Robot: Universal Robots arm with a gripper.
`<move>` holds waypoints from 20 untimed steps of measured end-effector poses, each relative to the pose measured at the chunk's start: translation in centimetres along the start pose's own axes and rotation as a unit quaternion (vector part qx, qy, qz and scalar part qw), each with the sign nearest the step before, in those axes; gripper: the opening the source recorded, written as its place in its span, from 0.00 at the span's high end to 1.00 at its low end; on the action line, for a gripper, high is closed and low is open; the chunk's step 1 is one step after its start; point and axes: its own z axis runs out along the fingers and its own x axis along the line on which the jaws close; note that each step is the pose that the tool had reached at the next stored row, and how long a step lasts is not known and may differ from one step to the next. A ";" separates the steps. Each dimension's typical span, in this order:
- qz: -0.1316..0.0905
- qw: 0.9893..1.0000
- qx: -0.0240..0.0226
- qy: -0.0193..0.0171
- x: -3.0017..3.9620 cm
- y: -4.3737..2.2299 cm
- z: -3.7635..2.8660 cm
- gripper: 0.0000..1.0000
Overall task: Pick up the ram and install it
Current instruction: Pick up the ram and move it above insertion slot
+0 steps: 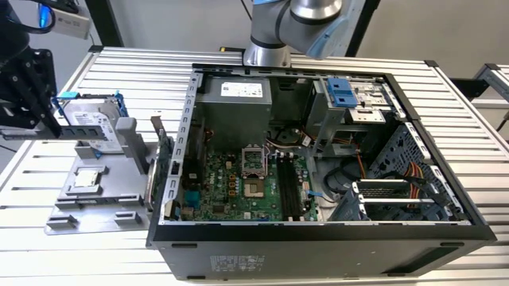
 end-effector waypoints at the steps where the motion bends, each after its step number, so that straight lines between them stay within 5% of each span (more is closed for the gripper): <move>1: -0.002 1.000 0.000 0.000 -0.16 0.00 -0.03 1.00; 10: -0.011 1.000 0.000 0.000 -0.97 -0.01 -0.97 1.00; 20: -0.011 1.000 0.000 0.007 -0.97 -0.56 -0.99 1.00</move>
